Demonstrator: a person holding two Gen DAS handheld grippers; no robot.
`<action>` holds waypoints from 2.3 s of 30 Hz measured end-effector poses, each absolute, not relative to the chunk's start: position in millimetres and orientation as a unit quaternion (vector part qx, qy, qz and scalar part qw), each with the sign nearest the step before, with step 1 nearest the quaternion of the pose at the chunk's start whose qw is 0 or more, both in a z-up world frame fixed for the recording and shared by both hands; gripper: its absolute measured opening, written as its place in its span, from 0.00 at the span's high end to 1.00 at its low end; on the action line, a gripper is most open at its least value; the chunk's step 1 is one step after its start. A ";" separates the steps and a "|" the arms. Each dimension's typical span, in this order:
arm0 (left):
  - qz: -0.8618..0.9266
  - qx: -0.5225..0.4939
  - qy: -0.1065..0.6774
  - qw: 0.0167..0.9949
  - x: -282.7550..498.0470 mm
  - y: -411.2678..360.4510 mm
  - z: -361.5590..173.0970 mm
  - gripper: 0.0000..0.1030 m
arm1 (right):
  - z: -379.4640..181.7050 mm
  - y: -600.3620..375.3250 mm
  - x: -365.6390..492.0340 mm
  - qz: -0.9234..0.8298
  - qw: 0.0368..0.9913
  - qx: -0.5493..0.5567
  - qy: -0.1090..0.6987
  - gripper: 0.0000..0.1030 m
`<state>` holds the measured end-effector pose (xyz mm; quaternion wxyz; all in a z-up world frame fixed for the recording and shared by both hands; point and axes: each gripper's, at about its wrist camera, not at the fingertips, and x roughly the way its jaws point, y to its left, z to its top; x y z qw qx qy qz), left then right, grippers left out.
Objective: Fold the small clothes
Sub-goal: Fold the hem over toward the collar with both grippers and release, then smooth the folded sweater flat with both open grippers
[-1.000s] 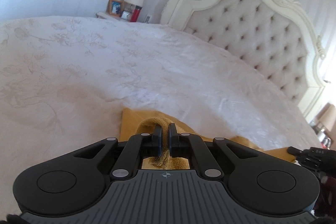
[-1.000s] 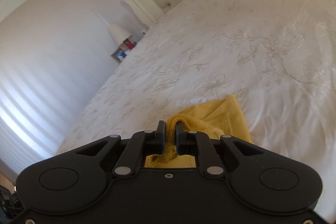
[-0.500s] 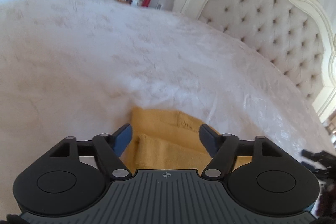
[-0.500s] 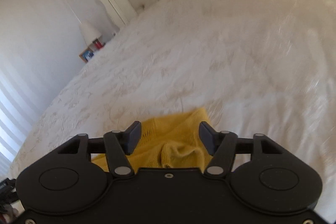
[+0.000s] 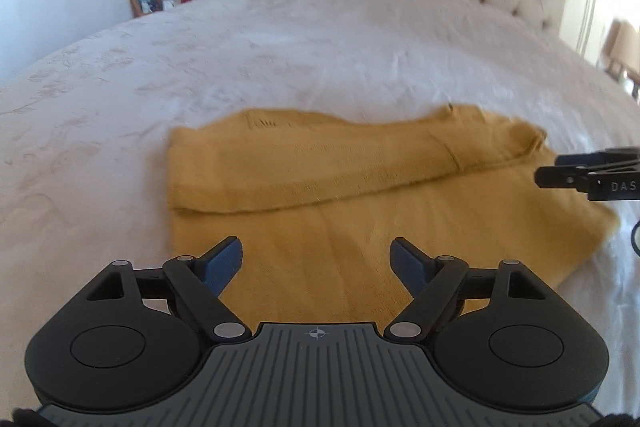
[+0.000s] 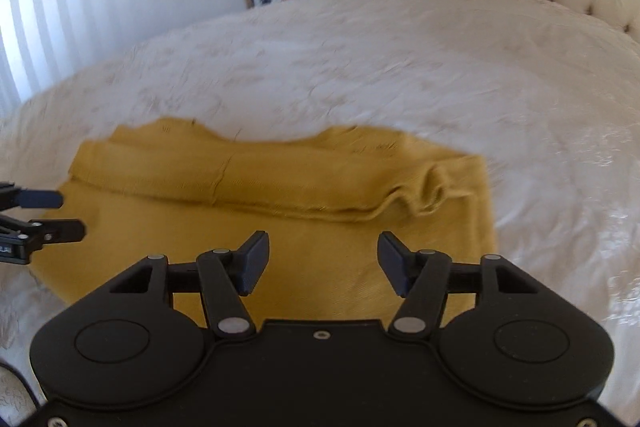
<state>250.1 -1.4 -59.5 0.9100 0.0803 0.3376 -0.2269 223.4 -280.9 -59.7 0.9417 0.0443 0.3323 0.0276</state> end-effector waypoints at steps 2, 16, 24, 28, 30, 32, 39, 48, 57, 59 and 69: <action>-0.224 0.082 0.346 0.908 260.8 -4.5 -63.3 0.22 | -65.4 -278.1 233.8 0.022 0.937 0.039 0.346 0.37; -0.168 0.056 0.378 0.909 374.5 -16.8 -58.2 0.22 | -63.0 -312.8 328.7 -0.031 0.926 0.079 0.367 0.36; -0.150 0.033 0.342 0.927 378.9 -7.6 -24.4 0.22 | -47.6 -327.3 314.2 -0.046 0.940 0.086 0.328 0.36; -0.170 0.033 0.340 0.924 355.9 -12.6 -24.5 0.21 | -50.9 -305.5 303.0 -0.018 0.941 0.056 0.333 0.36; -0.194 0.049 0.351 0.915 344.7 -19.6 -32.5 0.21 | -55.9 -290.2 302.7 -0.003 0.938 0.029 0.345 0.36; -0.211 0.071 0.370 0.902 338.1 -27.9 -45.2 0.21 | -61.5 -277.8 306.8 0.007 0.935 0.008 0.355 0.36; -0.191 0.115 0.388 0.894 376.2 -47.9 -73.6 0.11 | -73.4 -269.8 353.0 -0.004 0.919 0.022 0.394 0.34; -0.147 0.012 0.387 0.910 412.3 -26.3 -40.9 0.11 | -44.2 -280.7 353.2 -0.024 0.935 0.053 0.350 0.33; -0.181 0.048 0.389 0.902 326.1 -8.3 -59.4 0.11 | -65.3 -273.0 283.5 0.007 0.926 0.013 0.378 0.32; -0.184 0.066 0.393 0.899 305.8 -3.0 -67.8 0.11 | -72.6 -273.3 263.4 0.008 0.922 0.005 0.387 0.31; -0.183 0.082 0.391 0.898 246.0 20.0 -83.0 0.09 | -90.7 -289.2 179.4 -0.016 0.928 0.028 0.371 0.23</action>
